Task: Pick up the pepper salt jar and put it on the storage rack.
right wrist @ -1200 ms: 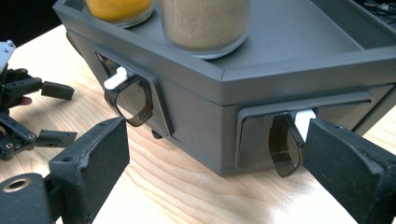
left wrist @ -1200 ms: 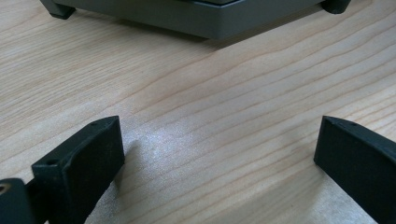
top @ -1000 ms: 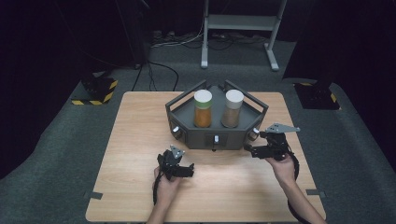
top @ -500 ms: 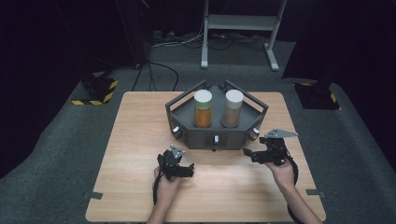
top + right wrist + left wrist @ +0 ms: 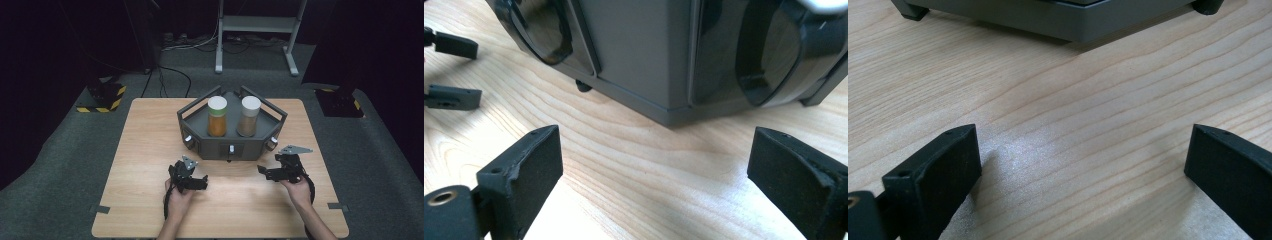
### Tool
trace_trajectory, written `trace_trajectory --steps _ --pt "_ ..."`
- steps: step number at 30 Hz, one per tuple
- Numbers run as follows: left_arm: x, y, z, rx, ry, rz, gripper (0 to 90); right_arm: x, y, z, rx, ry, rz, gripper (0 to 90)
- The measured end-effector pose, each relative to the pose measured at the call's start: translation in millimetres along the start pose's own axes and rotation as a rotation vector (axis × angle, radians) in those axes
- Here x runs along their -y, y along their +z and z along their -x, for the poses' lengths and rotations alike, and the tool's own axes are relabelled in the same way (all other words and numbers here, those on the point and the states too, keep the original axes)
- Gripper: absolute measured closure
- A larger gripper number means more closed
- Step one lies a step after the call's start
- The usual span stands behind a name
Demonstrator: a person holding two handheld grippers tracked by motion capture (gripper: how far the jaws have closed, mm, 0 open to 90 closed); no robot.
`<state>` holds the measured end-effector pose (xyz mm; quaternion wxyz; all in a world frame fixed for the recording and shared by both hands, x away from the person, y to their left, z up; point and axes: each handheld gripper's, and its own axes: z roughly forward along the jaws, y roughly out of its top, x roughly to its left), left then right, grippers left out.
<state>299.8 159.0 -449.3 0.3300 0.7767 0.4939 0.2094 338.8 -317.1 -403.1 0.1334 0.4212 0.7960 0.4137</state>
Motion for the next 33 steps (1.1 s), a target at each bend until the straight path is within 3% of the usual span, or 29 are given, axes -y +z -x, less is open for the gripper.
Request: trace_trajectory --steps 15,22,33 --pt "0.1 0.0 0.0 0.000 -0.001 0.000 1.8 13.9 26.2 -11.7 0.033 0.006 -0.036 7.1" --pt "0.1 0.0 0.0 0.000 -0.001 0.000 1.8 16.4 38.4 -33.4 0.107 -0.079 -0.054 6.5" --pt "0.1 0.0 0.0 0.000 -0.001 0.000 1.8 23.0 46.6 -32.7 0.106 -0.061 -0.064 6.5"
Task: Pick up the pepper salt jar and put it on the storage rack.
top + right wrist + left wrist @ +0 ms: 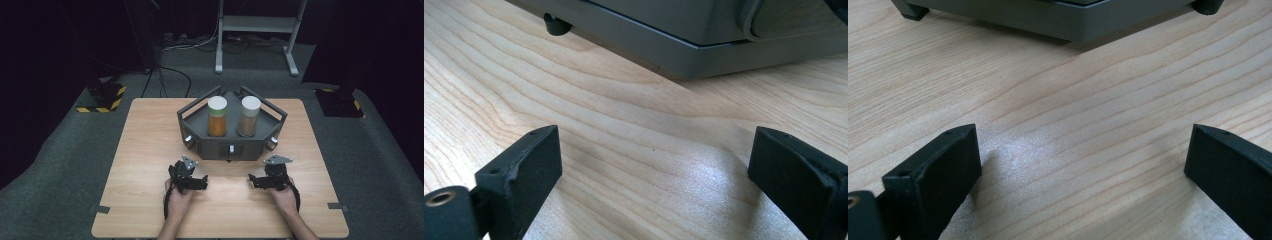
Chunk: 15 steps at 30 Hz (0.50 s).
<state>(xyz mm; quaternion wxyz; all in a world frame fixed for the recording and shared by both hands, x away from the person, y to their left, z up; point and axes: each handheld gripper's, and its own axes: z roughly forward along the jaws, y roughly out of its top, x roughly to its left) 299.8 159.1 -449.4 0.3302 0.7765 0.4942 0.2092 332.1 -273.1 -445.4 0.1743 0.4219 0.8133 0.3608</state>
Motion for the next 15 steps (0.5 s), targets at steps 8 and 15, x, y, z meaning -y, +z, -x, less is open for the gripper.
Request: trace_trajectory --steps 8,15 --pt "0.4 -0.2 0.4 -0.003 0.003 0.002 2.0 -2.0 1.4 -5.7 0.018 -0.034 -0.014 5.4" --pt "0.5 -0.1 0.4 -0.003 0.003 0.002 2.0 -1.7 1.6 -5.6 0.018 -0.034 -0.012 5.4"
